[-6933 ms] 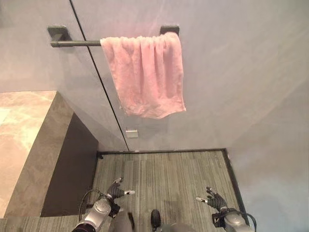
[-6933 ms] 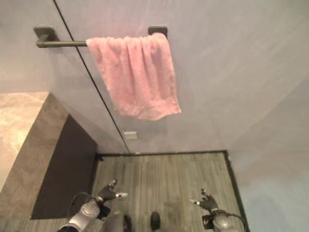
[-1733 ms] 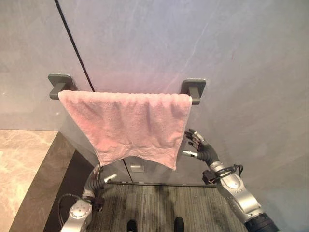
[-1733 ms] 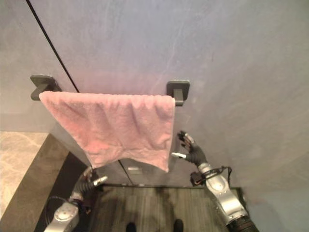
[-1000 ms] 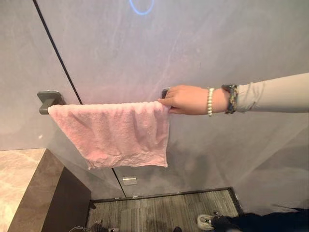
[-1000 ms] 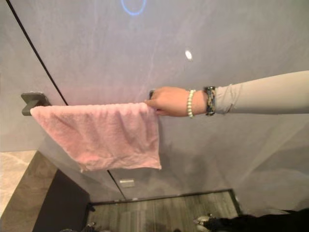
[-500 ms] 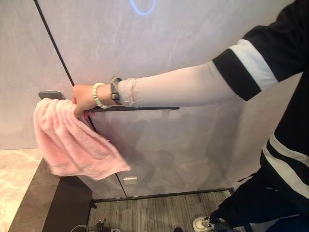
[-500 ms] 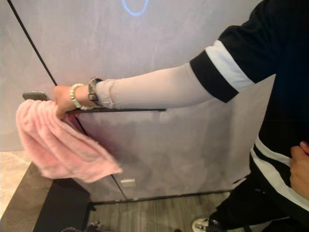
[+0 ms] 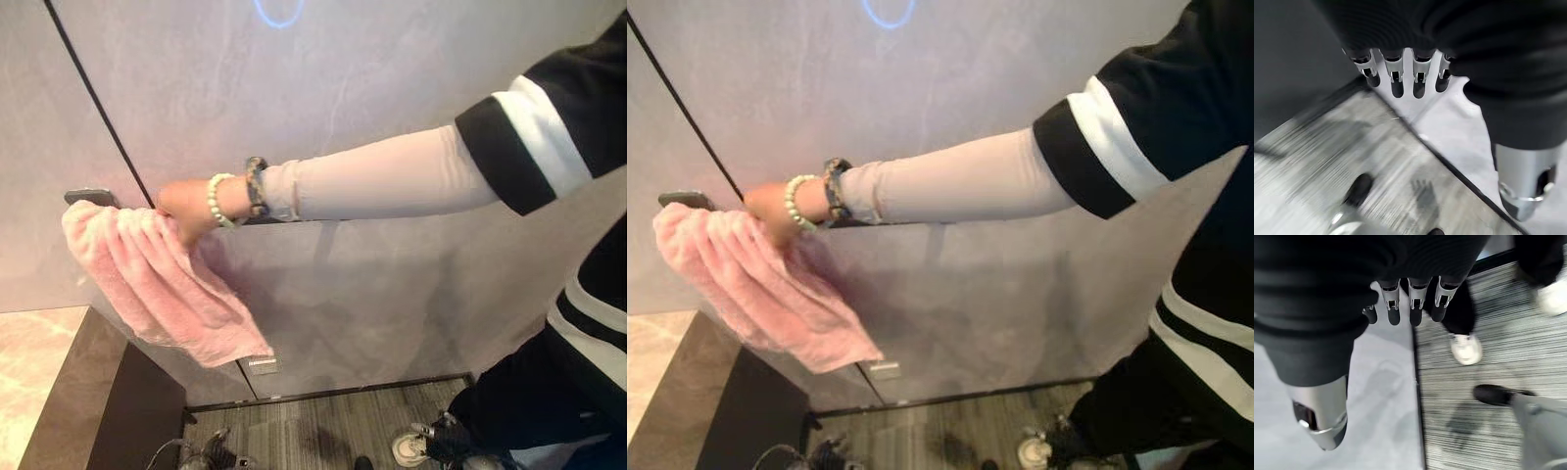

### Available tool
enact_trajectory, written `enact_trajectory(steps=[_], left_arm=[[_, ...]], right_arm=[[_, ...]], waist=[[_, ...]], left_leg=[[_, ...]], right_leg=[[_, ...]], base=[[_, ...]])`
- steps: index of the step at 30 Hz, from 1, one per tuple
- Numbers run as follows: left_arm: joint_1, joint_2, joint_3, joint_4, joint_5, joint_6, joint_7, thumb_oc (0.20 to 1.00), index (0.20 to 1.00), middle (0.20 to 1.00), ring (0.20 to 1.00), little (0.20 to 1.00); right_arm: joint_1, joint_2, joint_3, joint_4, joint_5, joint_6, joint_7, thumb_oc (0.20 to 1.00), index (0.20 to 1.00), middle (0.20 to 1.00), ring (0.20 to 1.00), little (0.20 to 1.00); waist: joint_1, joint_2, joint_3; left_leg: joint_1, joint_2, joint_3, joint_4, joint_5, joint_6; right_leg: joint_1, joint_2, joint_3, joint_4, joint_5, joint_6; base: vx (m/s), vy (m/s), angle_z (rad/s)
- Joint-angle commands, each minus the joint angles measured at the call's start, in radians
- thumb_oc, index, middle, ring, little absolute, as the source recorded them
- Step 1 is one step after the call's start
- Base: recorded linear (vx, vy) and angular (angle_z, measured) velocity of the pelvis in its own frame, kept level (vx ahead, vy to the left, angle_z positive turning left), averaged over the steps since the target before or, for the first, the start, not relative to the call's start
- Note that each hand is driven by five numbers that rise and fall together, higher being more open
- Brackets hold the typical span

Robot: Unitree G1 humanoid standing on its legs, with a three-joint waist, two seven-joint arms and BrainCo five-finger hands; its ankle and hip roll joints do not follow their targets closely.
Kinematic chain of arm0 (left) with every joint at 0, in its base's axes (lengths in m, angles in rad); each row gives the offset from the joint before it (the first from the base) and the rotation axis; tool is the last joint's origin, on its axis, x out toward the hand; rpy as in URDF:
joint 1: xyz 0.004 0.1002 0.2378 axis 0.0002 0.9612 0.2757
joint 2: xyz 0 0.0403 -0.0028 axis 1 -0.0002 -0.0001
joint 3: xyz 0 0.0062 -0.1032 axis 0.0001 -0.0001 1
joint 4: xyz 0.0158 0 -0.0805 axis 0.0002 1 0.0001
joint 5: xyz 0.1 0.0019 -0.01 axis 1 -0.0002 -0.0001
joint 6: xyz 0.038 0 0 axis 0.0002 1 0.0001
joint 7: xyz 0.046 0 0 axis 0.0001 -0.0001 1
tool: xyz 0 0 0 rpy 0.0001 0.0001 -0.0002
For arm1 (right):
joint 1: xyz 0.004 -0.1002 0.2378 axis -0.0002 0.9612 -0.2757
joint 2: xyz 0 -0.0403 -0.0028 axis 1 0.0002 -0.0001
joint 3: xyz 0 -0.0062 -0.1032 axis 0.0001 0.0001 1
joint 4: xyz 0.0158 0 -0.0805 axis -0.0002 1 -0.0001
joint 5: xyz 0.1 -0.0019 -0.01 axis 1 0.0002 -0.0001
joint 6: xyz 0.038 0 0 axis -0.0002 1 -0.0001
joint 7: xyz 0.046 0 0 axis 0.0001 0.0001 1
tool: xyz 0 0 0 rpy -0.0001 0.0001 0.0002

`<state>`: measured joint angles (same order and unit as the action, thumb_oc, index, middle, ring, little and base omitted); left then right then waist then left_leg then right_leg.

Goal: Put brush and paste in cup on sink, flatten towel.

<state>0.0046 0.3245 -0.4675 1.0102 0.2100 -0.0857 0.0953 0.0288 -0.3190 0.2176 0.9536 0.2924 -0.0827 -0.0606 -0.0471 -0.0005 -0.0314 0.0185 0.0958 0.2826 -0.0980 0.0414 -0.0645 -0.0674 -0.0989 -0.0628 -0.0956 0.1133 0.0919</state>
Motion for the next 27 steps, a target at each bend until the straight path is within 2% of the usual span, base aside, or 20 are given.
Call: enact_trajectory(steps=[1,2,3,4,7,8,9,10,11,12,13,14,16,18,19,20,21,22,25,27], left_arm=[[-0.035,0.088,-0.017,-0.128,0.089,-0.053,-0.028,1.000,1.000,1.000,1.000,1.000],[-0.022,0.127,-0.018,-0.214,0.103,-0.058,-0.044,1.000,1.000,1.000,1.000,1.000],[-0.021,0.128,-0.018,-0.215,0.103,-0.057,-0.045,1.000,1.000,1.000,1.000,1.000],[-0.022,0.212,-0.038,-0.385,0.162,-0.093,-0.048,1.000,1.000,1.000,1.000,1.000],[0.012,0.467,0.004,-0.821,0.267,-0.153,-0.125,1.000,1.000,1.000,1.000,1.000],[0.065,0.576,0.105,-1.008,0.230,-0.163,-0.169,1.000,1.000,1.000,1.000,1.000],[0.079,0.583,0.120,-1.024,0.225,-0.157,-0.179,1.000,1.000,1.000,1.000,1.000],[0.132,0.683,0.246,-1.191,0.158,-0.164,-0.215,1.000,1.000,1.000,1.000,1.000],[0.161,0.753,0.317,-1.298,0.100,-0.172,-0.254,1.000,1.000,1.000,1.000,1.000],[0.161,0.753,0.317,-1.298,0.100,-0.172,-0.254,1.000,1.000,1.000,1.000,1.000],[0.252,0.831,0.453,-1.400,-0.038,-0.166,-0.309,1.000,1.000,1.000,1.000,1.000],[0.273,0.872,0.498,-1.450,-0.114,-0.167,-0.324,1.000,1.000,1.000,1.000,1.000],[0.359,0.938,0.636,-1.517,-0.277,-0.159,-0.341,1.000,1.000,1.000,1.000,1.000],[0.382,0.974,0.685,-1.532,-0.379,-0.164,-0.336,1.000,1.000,1.000,1.000,1.000],[0.392,0.974,0.696,-1.534,-0.382,-0.164,-0.337,1.000,1.000,1.000,1.000,1.000],[0.431,1.009,0.749,-1.540,-0.477,-0.161,-0.349,1.000,1.000,1.000,1.000,1.000],[0.449,1.009,0.767,-1.544,-0.479,-0.161,-0.350,1.000,1.000,1.000,1.000,1.000],[0.480,1.022,0.825,-1.536,-0.614,-0.163,-0.356,1.000,1.000,1.000,1.000,1.000],[0.492,1.013,0.851,-1.500,-0.680,-0.166,-0.339,1.000,1.000,1.000,1.000,1.000],[0.499,1.007,0.847,-1.420,-0.752,-0.152,-0.340,1.000,1.000,1.000,1.000,1.000]], right_arm=[[-0.055,-0.047,0.000,-0.122,0.068,-0.068,0.025,1.000,1.000,1.000,1.000,1.000],[-0.048,-0.064,0.004,-0.168,0.065,-0.077,0.036,1.000,1.000,1.000,1.000,1.000],[-0.047,-0.064,0.004,-0.169,0.065,-0.077,0.036,1.000,1.000,1.000,1.000,1.000],[-0.036,-0.100,0.017,-0.271,0.048,-0.101,0.054,1.000,1.000,1.000,1.000,1.000],[-0.020,-0.161,0.019,-0.405,0.061,-0.125,0.104,1.000,1.000,1.000,1.000,1.000],[-0.024,-0.192,0.023,-0.478,0.067,-0.111,0.134,1.000,1.000,1.000,1.000,1.000],[-0.024,-0.190,0.026,-0.482,0.068,-0.109,0.135,1.000,1.000,1.000,1.000,1.000],[-0.028,-0.236,0.044,-0.605,0.080,-0.099,0.174,1.000,1.000,1.000,1.000,1.000],[-0.033,-0.262,0.051,-0.677,0.093,-0.094,0.196,1.000,1.000,1.000,1.000,1.000],[-0.033,-0.262,0.051,-0.677,0.093,-0.094,0.196,1.000,1.000,1.000,1.000,1.000],[-0.040,-0.283,0.069,-0.739,0.128,-0.085,0.225,1.000,1.000,1.000,1.000,1.000],[-0.051,-0.288,0.082,-0.766,0.142,-0.080,0.239,1.000,1.000,1.000,1.000,1.000],[-0.092,-0.302,0.141,-0.820,0.143,-0.062,0.265,1.000,1.000,1.000,1.000,1.000],[-0.140,-0.322,0.186,-0.845,0.138,-0.046,0.267,1.000,1.000,1.000,1.000,1.000],[-0.144,-0.321,0.189,-0.845,0.138,-0.046,0.267,1.000,1.000,1.000,1.000,1.000],[-0.191,-0.331,0.229,-0.857,0.176,-0.035,0.278,1.000,1.000,1.000,1.000,1.000],[-0.195,-0.328,0.234,-0.856,0.177,-0.036,0.278,1.000,1.000,1.000,1.000,1.000],[-0.269,-0.344,0.282,-0.838,0.167,-0.028,0.279,1.000,1.000,1.000,1.000,1.000],[-0.292,-0.348,0.298,-0.856,0.182,-0.027,0.264,1.000,1.000,1.000,1.000,1.000],[-0.329,-0.349,0.309,-0.866,0.192,-0.027,0.255,1.000,1.000,1.000,1.000,1.000]], waist=[[-0.011,-0.002,0.033],[-0.008,-0.001,0.035],[-0.008,-0.001,0.034],[-0.004,0.004,0.041],[0.012,0.006,0.043],[0.024,0.005,0.044],[0.021,0.002,0.044],[0.036,0.003,0.043],[0.042,0.006,0.045],[0.042,0.006,0.045],[0.049,0.008,0.044],[0.055,0.010,0.043],[0.062,0.008,0.041],[0.077,0.010,0.040],[0.074,0.009,0.041],[0.099,0.012,0.042],[0.094,0.010,0.043],[0.123,0.011,0.049],[0.134,0.008,0.054],[0.165,0.004,0.064]], left_leg=[[-0.037,0.052,-0.055,0.011,0.027,-0.042],[-0.036,0.053,-0.055,0.011,0.028,-0.043],[-0.036,0.053,-0.055,0.011,0.028,-0.043],[-0.032,0.052,-0.058,0.011,0.023,-0.044],[-0.033,0.055,-0.061,0.011,0.024,-0.049],[-0.034,0.056,-0.063,0.011,0.026,-0.052],[-0.036,0.056,-0.062,0.011,0.031,-0.051],[-0.039,0.056,-0.066,0.011,0.036,-0.054],[-0.034,0.056,-0.070,0.011,0.033,-0.056],[-0.034,0.056,-0.070,0.011,0.033,-0.056],[-0.041,0.056,-0.077,0.011,0.041,-0.057],[-0.043,0.054,-0.081,0.011,0.043,-0.057],[-0.048,0.050,-0.091,0.011,0.048,-0.059],[-0.053,0.046,-0.101,0.011,0.054,-0.060],[-0.054,0.046,-0.101,0.011,0.054,-0.060],[-0.060,0.042,-0.112,0.011,0.059,-0.060],[-0.060,0.042,-0.113,0.011,0.059,-0.060],[-0.066,0.036,-0.126,0.011,0.062,-0.060],[-0.082,0.032,-0.141,0.011,0.071,-0.060],[-0.103,0.023,-0.162,0.011,0.079,-0.058]], right_leg=[[0.042,-0.062,0.005,0.008,-0.016,0.077],[0.043,-0.062,0.004,0.008,-0.016,0.078],[0.043,-0.062,0.004,0.008,-0.016,0.078],[0.049,-0.063,-0.001,0.008,-0.022,0.081],[0.055,-0.065,-0.011,0.008,-0.029,0.085],[0.058,-0.067,-0.019,0.008,-0.030,0.087],[0.055,-0.067,-0.018,0.008,-0.025,0.085],[0.057,-0.067,-0.027,0.008,-0.024,0.085],[0.066,-0.067,-0.031,0.008,-0.030,0.085],[0.066,-0.067,-0.031,0.008,-0.030,0.085],[0.067,-0.067,-0.038,0.008,-0.023,0.084],[0.069,-0.068,-0.041,0.008,-0.022,0.084],[0.074,-0.069,-0.054,0.008,-0.023,0.082],[0.078,-0.070,-0.063,0.008,-0.021,0.081],[0.078,-0.069,-0.063,0.008,-0.021,0.081],[0.080,-0.071,-0.075,0.008,-0.021,0.082],[0.080,-0.071,-0.075,0.008,-0.022,0.082],[0.085,-0.075,-0.086,0.008,-0.021,0.084],[0.079,-0.076,-0.100,0.008,-0.017,0.084],[0.079,-0.081,-0.123,0.008,-0.014,0.087]], base=[[0.00,0.000,0.00],[0.00,0.000,0.00],[0.00,0.000,0.00],[0.00,0.000,0.00],[0.01,-0.008,0.01],[0.00,0.000,0.00],[-0.02,-0.032,0.05],[-0.01,-0.024,0.07],[0.01,-0.021,0.04],[-0.01,-0.017,0.08],[-0.03,-0.016,0.13],[-0.04,-0.018,0.20],[-0.01,-0.006,0.13],[-0.01,-0.006,0.23],[-0.03,-0.003,0.24],[-0.02,0.000,0.19],[-0.03,0.007,0.21],[-0.03,0.007,0.27],[-0.03,0.004,0.20],[-0.02,0.007,0.36]])
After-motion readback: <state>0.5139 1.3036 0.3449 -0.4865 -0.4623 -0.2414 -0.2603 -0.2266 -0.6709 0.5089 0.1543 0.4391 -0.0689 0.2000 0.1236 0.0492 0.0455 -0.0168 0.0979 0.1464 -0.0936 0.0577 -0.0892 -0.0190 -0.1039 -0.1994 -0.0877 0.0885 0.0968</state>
